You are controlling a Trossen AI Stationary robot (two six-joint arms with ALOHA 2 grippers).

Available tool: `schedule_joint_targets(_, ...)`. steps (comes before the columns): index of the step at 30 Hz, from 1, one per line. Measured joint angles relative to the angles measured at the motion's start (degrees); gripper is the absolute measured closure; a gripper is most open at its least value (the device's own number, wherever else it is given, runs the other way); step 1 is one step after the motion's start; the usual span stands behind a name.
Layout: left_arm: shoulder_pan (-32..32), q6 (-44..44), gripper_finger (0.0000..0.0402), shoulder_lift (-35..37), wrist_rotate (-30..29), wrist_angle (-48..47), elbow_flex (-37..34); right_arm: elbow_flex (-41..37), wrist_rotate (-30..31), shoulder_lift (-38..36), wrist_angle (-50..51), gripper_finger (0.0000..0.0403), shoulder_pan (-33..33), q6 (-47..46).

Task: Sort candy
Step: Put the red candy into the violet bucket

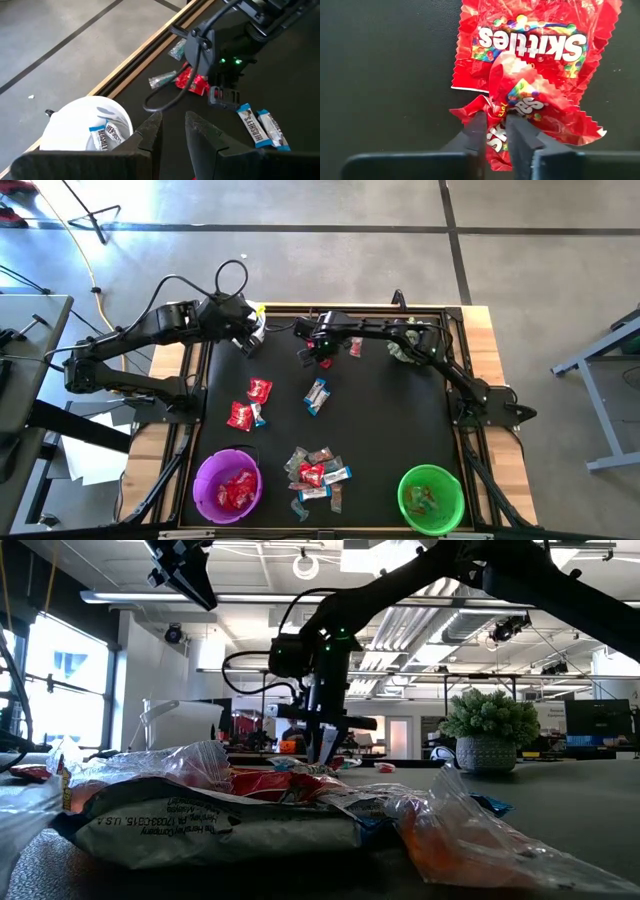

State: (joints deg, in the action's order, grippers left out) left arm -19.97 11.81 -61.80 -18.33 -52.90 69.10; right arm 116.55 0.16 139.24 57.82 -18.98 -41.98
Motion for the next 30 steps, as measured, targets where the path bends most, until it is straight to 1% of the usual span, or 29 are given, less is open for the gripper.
schedule_joint_targets(2, 0.0, 0.0, 0.0332, 0.0, 0.15, 0.0, -0.02, -0.03, -0.34, -0.04, 0.09, 0.0383, 0.13, 0.22)
schedule_joint_targets(4, 0.0, 0.0, 0.0332, 0.0, 0.18, 0.0, -0.02, -0.04, -1.33, -0.14, 0.11, 0.0397, 0.23, 0.93)
schedule_joint_targets(7, 0.0, 0.0, 0.0332, 0.0, 0.18, 0.0, 0.0, -0.15, -2.23, -0.84, 0.76, 0.0395, 0.36, 1.53)
schedule_joint_targets(11, 0.0, 0.0, 0.0332, 0.0, 0.24, -0.02, 0.0, -0.53, -3.73, -2.78, 4.08, 0.0401, 1.0, 2.43)
schedule_joint_targets(16, 0.0, 0.0, 0.0332, 0.0, 0.35, -0.02, -0.02, -0.4, -1.03, -8.47, 5.2, 0.0401, 1.9, 3.4)
schedule_joint_targets(20, 0.0, -0.02, 0.0332, 0.0, 1.19, 0.0, -0.01, -0.39, 3.32, -13.47, 4.9, 0.0402, 3.24, 3.38)
schedule_joint_targets(25, 0.02, -0.04, 0.0332, 0.0, 1.31, 0.59, 0.0, -0.26, 12.12, -20.89, 2.99, 0.0402, 4.83, 3.2)
schedule_joint_targets(30, 0.02, -0.07, 0.0332, 0.0, 1.33, 5.94, 0.0, -0.26, 20.76, -27.48, 0.47, 0.0402, 6.28, 5.12)
